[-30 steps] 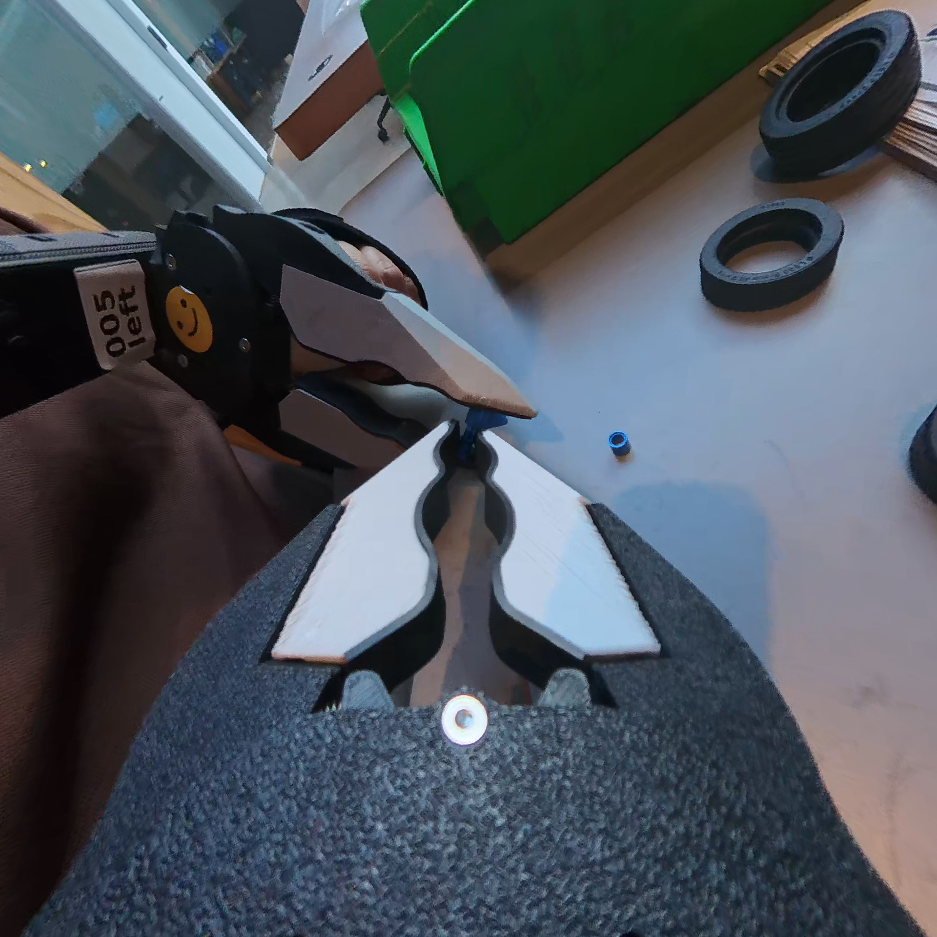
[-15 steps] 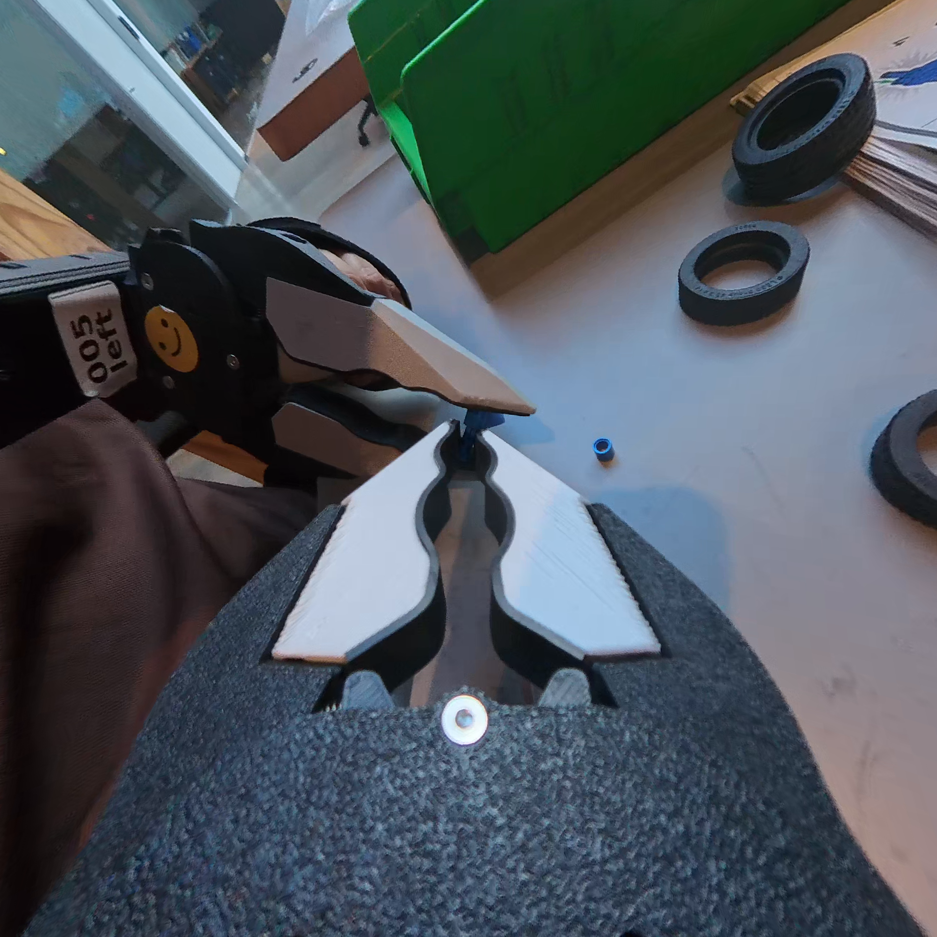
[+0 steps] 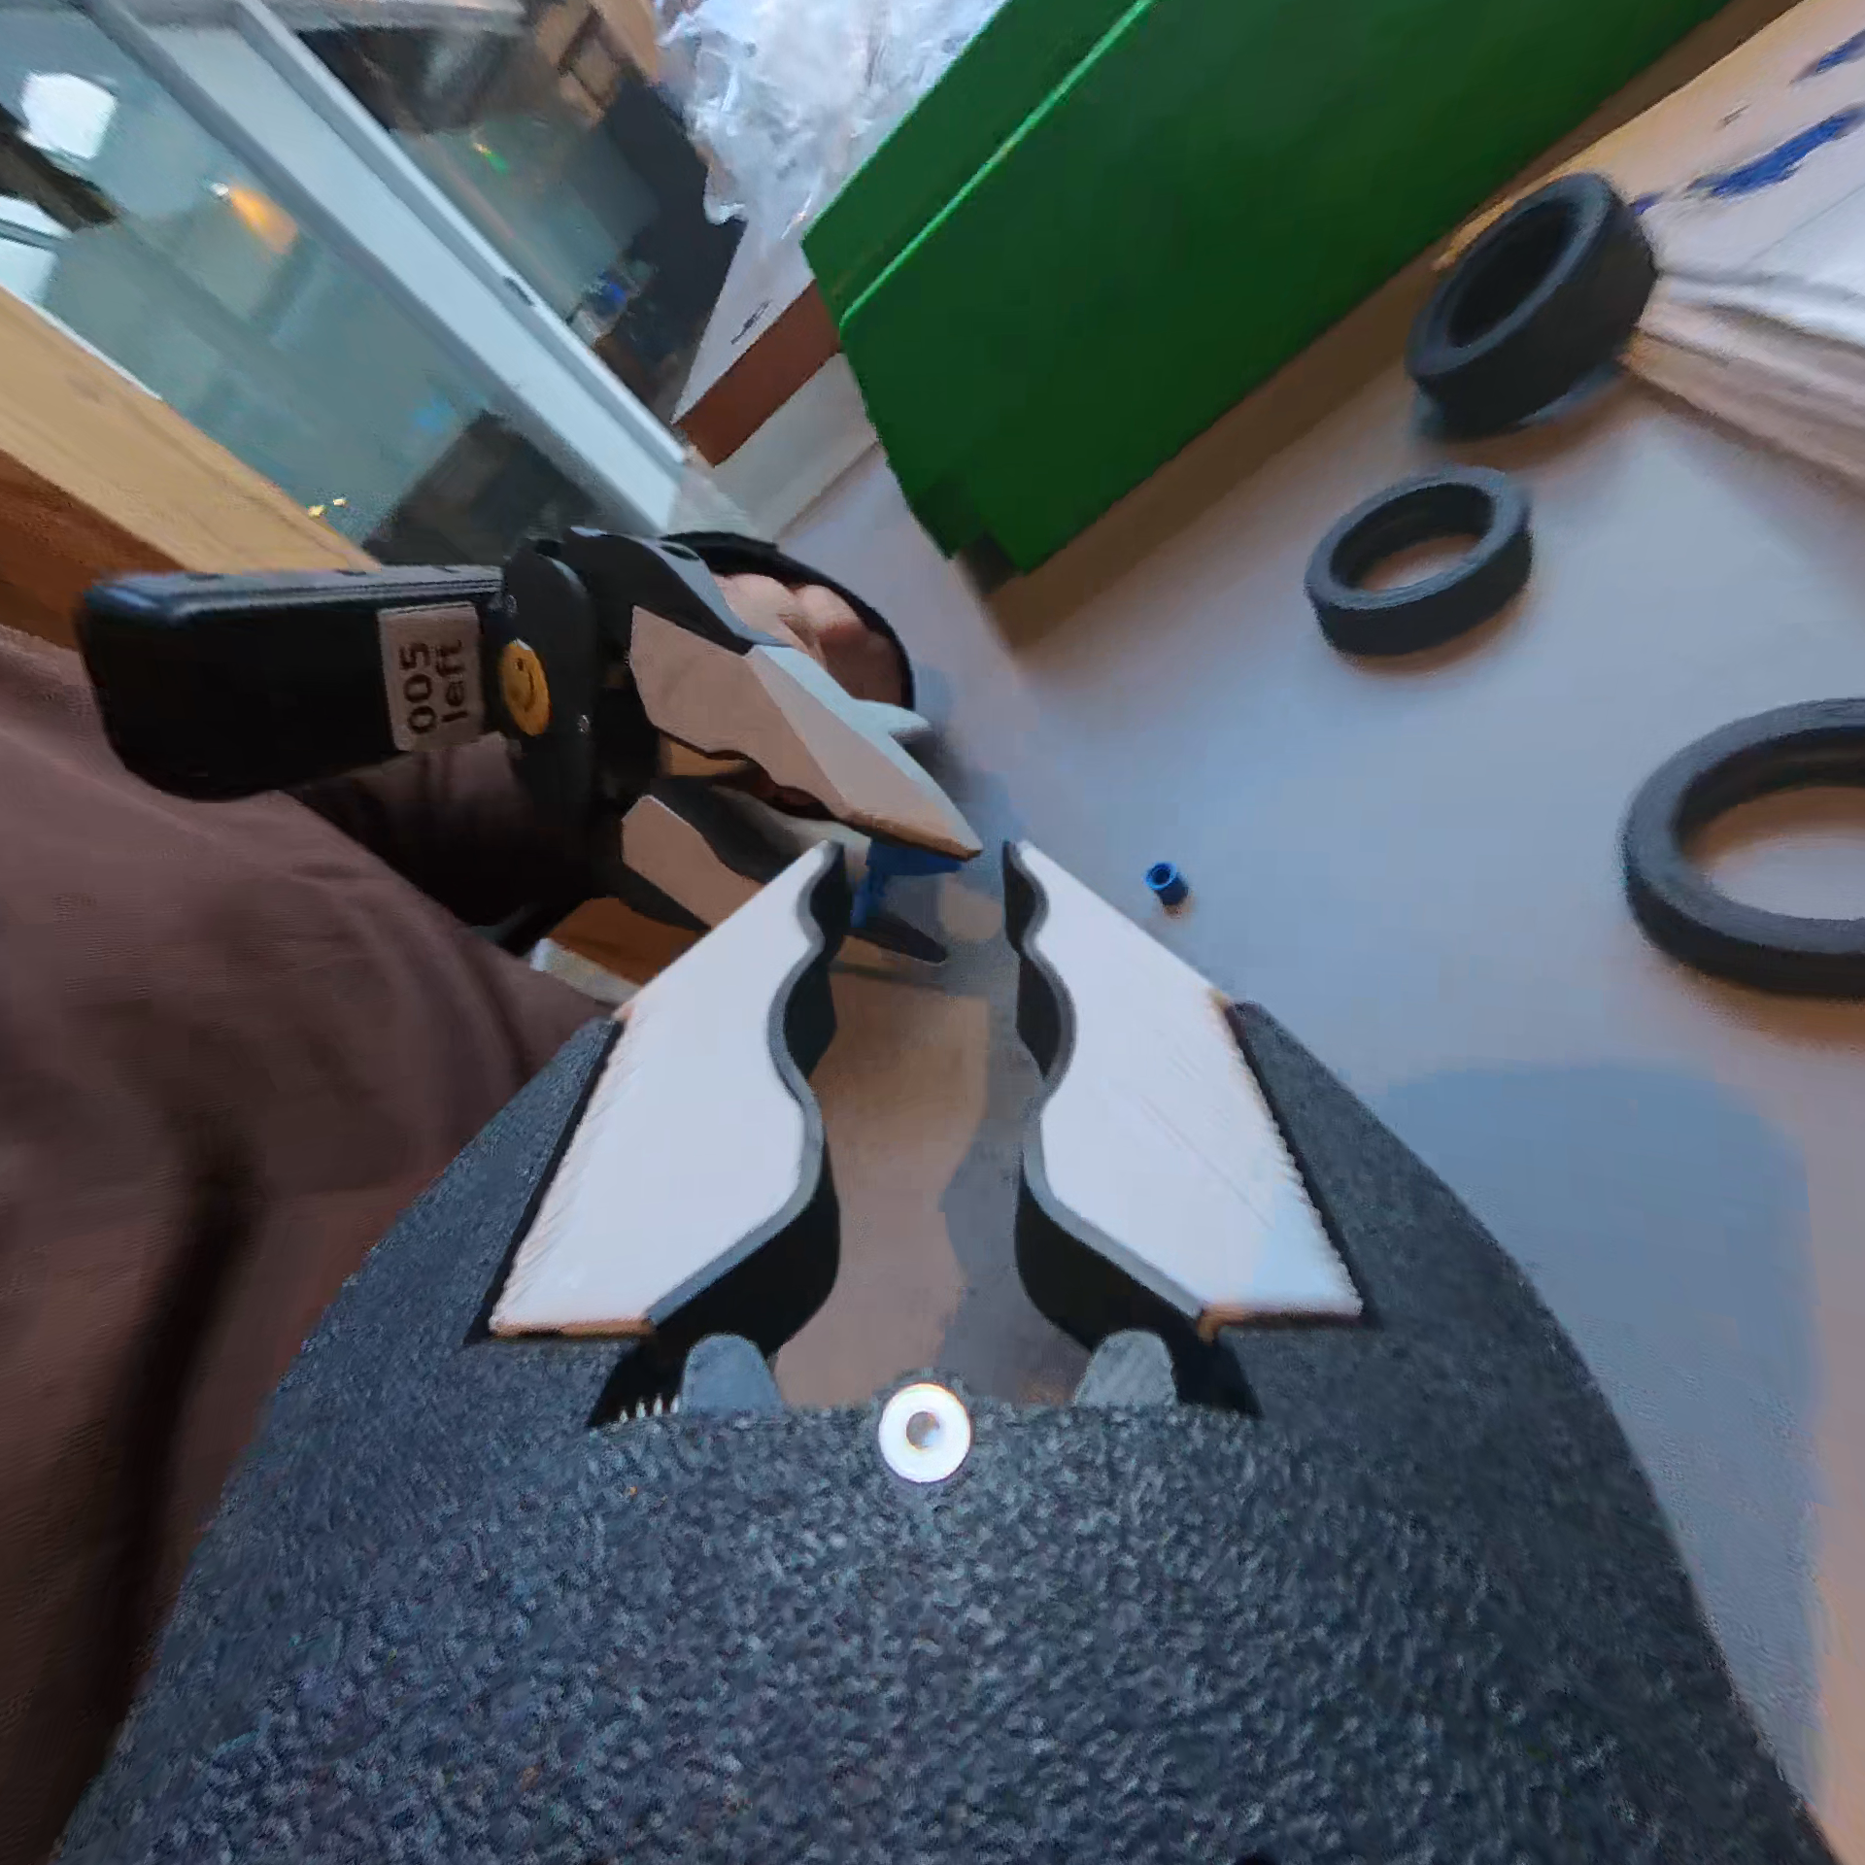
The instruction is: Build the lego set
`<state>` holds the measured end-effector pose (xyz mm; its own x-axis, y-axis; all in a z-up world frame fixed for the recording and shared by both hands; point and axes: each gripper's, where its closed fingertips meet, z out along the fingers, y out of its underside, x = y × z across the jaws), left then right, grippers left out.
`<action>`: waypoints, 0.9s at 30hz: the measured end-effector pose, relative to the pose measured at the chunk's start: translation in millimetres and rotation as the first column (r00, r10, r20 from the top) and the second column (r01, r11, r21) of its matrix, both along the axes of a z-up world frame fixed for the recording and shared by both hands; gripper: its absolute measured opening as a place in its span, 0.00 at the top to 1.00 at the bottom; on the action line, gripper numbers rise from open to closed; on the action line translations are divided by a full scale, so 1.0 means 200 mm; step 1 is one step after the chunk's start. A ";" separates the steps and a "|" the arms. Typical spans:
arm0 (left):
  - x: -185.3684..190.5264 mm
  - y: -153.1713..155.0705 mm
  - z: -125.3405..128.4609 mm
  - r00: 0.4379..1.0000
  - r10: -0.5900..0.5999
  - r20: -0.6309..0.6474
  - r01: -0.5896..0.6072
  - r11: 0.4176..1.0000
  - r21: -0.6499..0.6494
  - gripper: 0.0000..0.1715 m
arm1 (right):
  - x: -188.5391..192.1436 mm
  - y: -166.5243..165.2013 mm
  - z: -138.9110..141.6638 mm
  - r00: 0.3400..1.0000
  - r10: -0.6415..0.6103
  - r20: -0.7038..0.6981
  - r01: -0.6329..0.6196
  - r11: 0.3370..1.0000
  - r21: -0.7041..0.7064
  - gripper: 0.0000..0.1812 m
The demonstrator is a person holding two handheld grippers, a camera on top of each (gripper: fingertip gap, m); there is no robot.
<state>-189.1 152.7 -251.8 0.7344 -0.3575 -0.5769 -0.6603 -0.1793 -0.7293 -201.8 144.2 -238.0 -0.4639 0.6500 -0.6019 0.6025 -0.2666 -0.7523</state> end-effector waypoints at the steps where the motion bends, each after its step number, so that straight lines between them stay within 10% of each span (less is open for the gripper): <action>1: 0.01 0.00 0.01 1.000 -0.012 -0.021 0.012 1.000 0.023 0.89 | 0.00 -0.02 -0.01 0.999 0.025 0.023 -0.024 0.999 -0.021 0.79; 7: 0.05 0.01 0.08 0.996 -0.080 -0.028 0.083 0.989 0.122 0.89 | -0.01 -0.03 0.01 0.994 0.106 0.030 -0.103 0.990 -0.098 0.74; 13: 0.11 -0.04 0.24 0.916 -0.307 0.257 0.251 0.941 0.227 0.89 | 0.11 -0.10 0.21 0.927 0.360 -0.102 -0.373 0.874 -0.312 0.82; 27: 0.16 -0.09 0.36 0.806 -0.474 0.354 0.351 0.865 0.359 0.89 | 0.12 -0.14 0.31 0.877 0.449 -0.170 -0.465 0.707 -0.532 0.91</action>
<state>-158.0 133.7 -179.1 0.7412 -0.5623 -0.3666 -0.2480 0.2780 -0.9280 -178.3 116.5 -175.5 -0.6383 -0.0769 -0.7659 0.7415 -0.3288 -0.5849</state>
